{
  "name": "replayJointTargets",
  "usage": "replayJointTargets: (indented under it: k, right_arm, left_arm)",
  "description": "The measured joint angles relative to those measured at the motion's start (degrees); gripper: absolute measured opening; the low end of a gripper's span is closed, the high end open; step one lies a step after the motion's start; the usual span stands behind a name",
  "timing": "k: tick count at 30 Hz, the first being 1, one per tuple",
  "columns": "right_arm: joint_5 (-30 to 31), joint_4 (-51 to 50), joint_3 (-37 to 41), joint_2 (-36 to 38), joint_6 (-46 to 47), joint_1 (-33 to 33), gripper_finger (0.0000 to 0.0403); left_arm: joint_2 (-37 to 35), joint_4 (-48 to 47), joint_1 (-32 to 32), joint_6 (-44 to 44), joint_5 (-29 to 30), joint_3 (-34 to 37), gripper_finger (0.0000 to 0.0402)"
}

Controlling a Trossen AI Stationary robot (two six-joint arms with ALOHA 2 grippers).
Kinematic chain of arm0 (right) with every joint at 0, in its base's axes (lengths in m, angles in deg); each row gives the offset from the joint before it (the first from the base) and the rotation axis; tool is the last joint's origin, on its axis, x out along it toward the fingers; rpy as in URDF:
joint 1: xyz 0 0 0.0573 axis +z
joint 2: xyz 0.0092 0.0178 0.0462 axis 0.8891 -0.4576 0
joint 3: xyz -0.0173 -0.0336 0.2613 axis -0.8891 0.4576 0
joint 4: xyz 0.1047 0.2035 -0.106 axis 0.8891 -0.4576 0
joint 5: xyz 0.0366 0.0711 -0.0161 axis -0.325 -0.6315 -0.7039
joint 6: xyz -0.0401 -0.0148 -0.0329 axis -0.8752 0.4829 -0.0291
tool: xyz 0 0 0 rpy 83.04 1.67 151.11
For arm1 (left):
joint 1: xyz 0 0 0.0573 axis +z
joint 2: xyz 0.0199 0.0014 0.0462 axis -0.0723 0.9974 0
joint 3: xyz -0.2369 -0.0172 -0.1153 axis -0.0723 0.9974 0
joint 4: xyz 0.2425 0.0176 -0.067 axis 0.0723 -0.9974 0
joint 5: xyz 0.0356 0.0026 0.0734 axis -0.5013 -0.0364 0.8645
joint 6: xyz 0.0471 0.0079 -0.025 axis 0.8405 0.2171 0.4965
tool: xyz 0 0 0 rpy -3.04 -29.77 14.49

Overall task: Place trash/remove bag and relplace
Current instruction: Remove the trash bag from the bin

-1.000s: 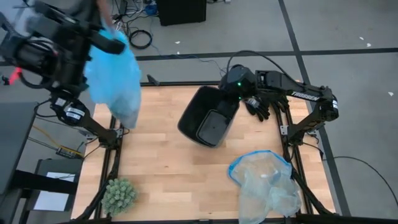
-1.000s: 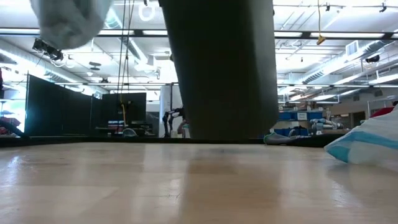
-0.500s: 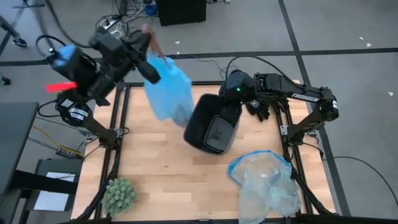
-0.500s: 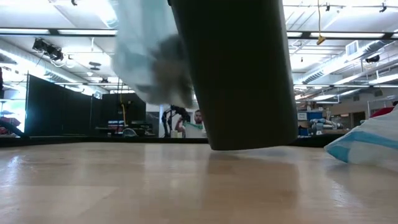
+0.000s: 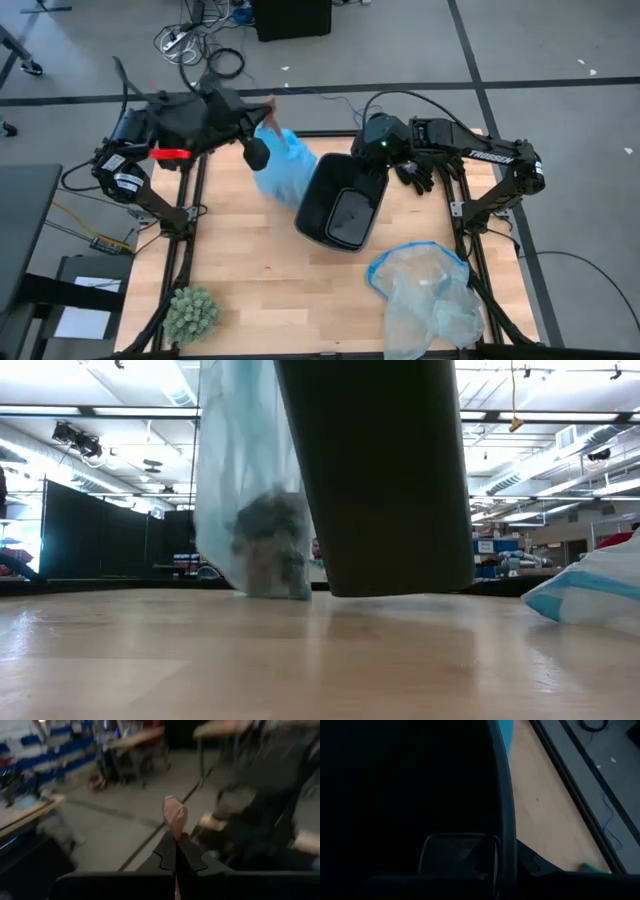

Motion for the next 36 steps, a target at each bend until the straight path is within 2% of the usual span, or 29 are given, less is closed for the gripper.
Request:
replayJointTargets:
  k: [4,8,15,18,20,27,30,33,36]
  right_arm:
    - [-0.5,0.5,0.0,0.0,0.0,1.0,0.0025]
    - [-0.7,1.6,0.0,0.0,0.0,2.2,0.0025]
    - [-0.6,3.2,0.0,0.0,1.5,4.3,0.0025]
    - [-0.6,3.2,0.0,0.0,2.1,5.2,0.0024]
    - [-0.6,3.3,0.0,0.0,2.5,5.7,0.0024]
    - [1.2,3.6,0.0,0.0,3.2,7.1,0.0024]
    - [1.2,3.6,0.0,0.0,3.8,7.2,0.0024]
    - [1.4,3.7,0.0,0.0,3.9,7.2,0.0024]
    - [2.3,3.7,0.0,-0.2,3.6,7.2,0.0024]
  left_arm:
    - [0.0,-11.4,2.9,-6.5,0.3,0.0,0.0]
    - [0.0,-17.4,5.4,-9.1,1.3,0.0,0.0]
    - [-0.4,-21.0,11.2,-4.5,13.7,0.0,0.0]
    - [-0.9,-18.7,13.9,1.0,20.9,0.0,0.0]
    - [-1.3,-15.5,16.0,5.9,23.0,0.0,0.0]
    - [-3.8,-2.5,23.2,19.1,20.8,0.0,0.0]
    - [-4.8,0.9,25.6,22.1,18.6,0.0,0.0]
    - [-5.5,1.7,27.9,21.2,14.2,0.0,0.0]
    - [-5.9,-1.9,29.4,16.3,9.5,0.0,0.0]
